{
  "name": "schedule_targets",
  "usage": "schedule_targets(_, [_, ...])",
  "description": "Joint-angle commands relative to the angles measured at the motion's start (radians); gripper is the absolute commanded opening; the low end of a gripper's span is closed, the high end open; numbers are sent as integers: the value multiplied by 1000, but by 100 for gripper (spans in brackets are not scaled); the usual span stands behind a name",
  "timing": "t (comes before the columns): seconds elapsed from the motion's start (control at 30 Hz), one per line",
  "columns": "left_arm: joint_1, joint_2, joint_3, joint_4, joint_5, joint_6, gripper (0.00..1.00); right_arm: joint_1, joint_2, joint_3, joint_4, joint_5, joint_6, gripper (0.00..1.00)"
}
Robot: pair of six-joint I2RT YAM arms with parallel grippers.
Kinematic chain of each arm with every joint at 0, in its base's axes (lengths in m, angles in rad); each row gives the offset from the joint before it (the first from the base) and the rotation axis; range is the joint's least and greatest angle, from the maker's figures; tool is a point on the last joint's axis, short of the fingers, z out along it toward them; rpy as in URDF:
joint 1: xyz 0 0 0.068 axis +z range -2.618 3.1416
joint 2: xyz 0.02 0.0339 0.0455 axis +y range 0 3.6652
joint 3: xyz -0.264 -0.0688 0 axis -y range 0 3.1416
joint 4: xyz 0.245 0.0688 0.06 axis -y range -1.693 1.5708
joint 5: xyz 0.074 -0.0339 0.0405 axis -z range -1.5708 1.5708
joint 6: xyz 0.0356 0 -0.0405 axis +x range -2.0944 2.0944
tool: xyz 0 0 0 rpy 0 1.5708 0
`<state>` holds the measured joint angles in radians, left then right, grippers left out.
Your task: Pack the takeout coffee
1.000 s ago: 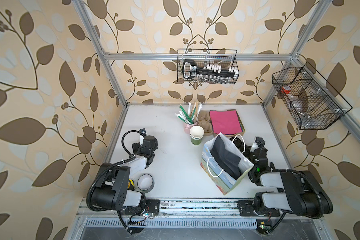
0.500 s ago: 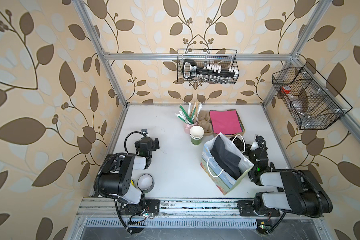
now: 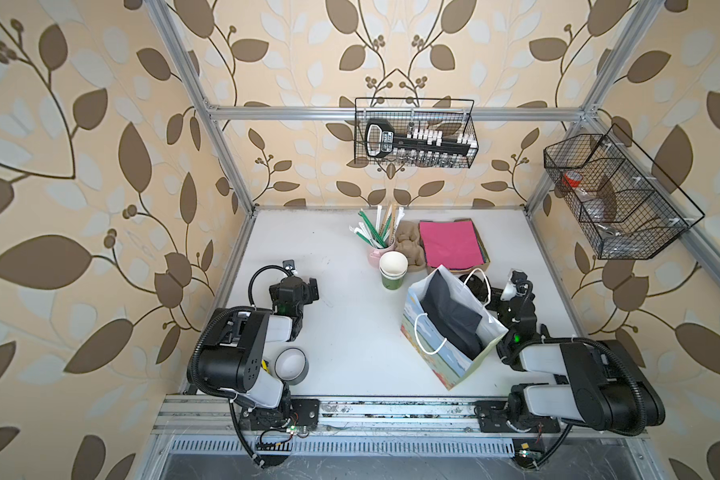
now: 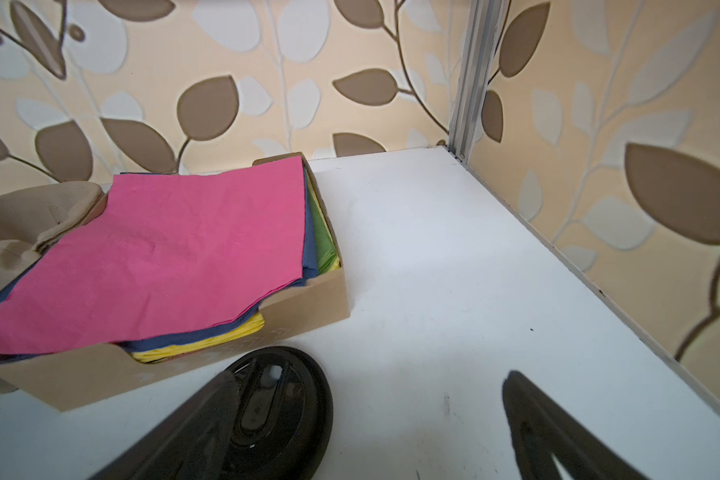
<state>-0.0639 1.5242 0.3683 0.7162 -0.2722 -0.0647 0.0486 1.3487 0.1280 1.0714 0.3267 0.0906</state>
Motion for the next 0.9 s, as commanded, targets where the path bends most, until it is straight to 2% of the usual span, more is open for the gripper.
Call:
schedule_targets(0.0, [4, -30, 3, 49, -4, 11, 99, 10, -5, 16, 13, 13, -32, 100])
schedule_targets(0.87, [4, -31, 3, 48, -4, 11, 99, 22, -5, 21, 7, 28, -41, 100])
